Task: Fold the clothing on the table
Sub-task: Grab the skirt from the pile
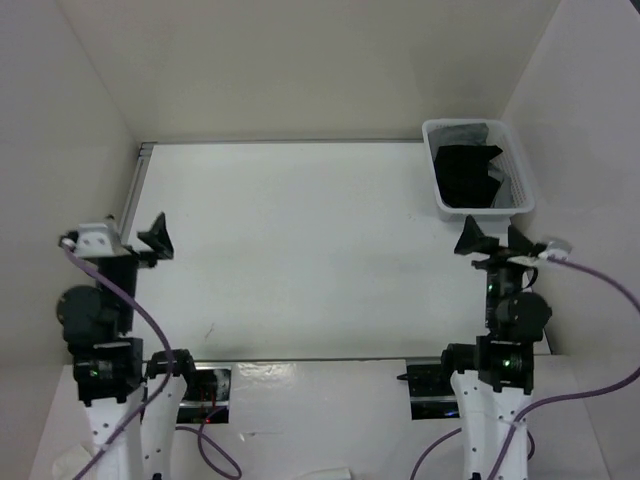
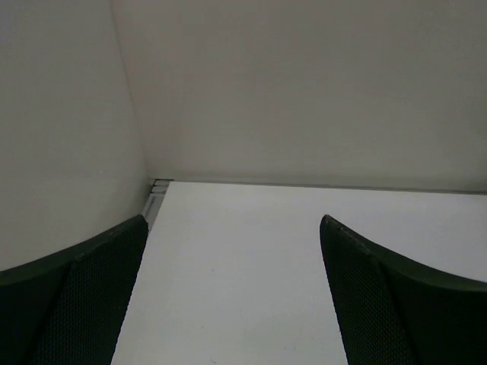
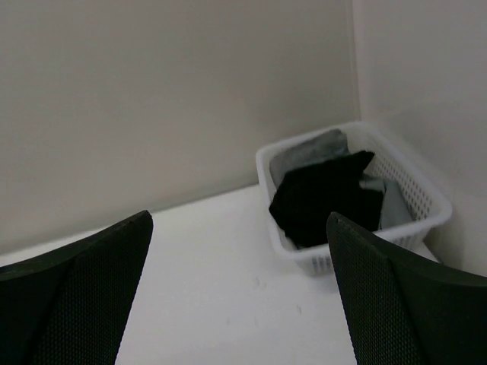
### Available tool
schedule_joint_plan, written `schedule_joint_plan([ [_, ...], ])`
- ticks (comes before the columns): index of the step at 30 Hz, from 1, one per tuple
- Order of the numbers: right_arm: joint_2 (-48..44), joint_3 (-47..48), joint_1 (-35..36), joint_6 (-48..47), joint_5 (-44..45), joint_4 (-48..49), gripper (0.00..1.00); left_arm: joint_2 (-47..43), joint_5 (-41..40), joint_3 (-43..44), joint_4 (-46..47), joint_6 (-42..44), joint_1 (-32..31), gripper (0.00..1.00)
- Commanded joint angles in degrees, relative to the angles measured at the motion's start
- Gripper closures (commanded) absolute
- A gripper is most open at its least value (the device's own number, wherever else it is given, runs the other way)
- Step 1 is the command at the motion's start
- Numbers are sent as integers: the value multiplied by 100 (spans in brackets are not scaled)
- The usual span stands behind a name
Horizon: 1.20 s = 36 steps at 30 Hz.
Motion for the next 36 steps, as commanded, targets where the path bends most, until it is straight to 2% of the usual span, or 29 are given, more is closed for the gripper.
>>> schedule_joint_plan([
  [1,2114,1627,103,471,519,-391,1,1969,-816,2343,-1351,-453,-8,1],
  [2,2598,2057,33,263,519,-689,1,2383,-817,2844,-2103,-348,-8,1],
  [3,3047,2471,-106,104,327,-988,1,3065,-817,3293,-2415,-7,-8,1],
  [4,3434,3153,-195,-63,-153,-1513,1,3342,-817,3915,-2662,188,-8,1],
  [5,4047,3447,-274,-578,-436,-1727,1,3675,-756,4078,-2908,424,53,1],
  [6,4288,3868,-327,-931,-657,-1904,1,3748,-756,4132,-2910,427,124,1],
  [7,4490,3977,-328,-1248,-815,-2045,1,3801,-756,4132,-2910,427,176,1],
  [8,4701,4030,-328,-1321,-582,-2107,1,3924,-756,4132,-2910,427,177,1],
  [9,4756,4083,-328,-1322,-414,-2160,1,4047,-538,4080,-3137,992,177,1],
  [10,4756,4083,-328,-1409,-361,-2160,1,4205,-484,4132,-3235,1207,177,1],
  [12,4756,3935,-328,-1794,-623,-2160,1,4810,-954,4185,-3297,1148,177,1],
  [14,4817,3934,-423,-1744,-711,-2229,1,5485,-1054,4185,-3358,928,177,1],
  [17,5571,4398,-643,-1673,-791,-2747,1,6504,-529,4772,-3692,761,177,1],
  [19,6143,4715,-644,-1812,-791,-3144,1,7007,-466,5011,-3763,613,10,1],
  [24,6557,4716,-644,-1779,-502,-3005,1,6975,-263,4424,-2825,611,-165,1],
  [26,7013,5004,-644,-1779,-422,-3074,1,6835,-508,4019,-2367,664,-280,1],
  [29,7822,5592,-644,-1981,-588,-3417,1,6834,-449,3895,-2295,716,-333,1],
  [36,9553,7079,-706,-1867,-887,-3549,1,7018,-316,3553,-2243,1006,-500,1],
])
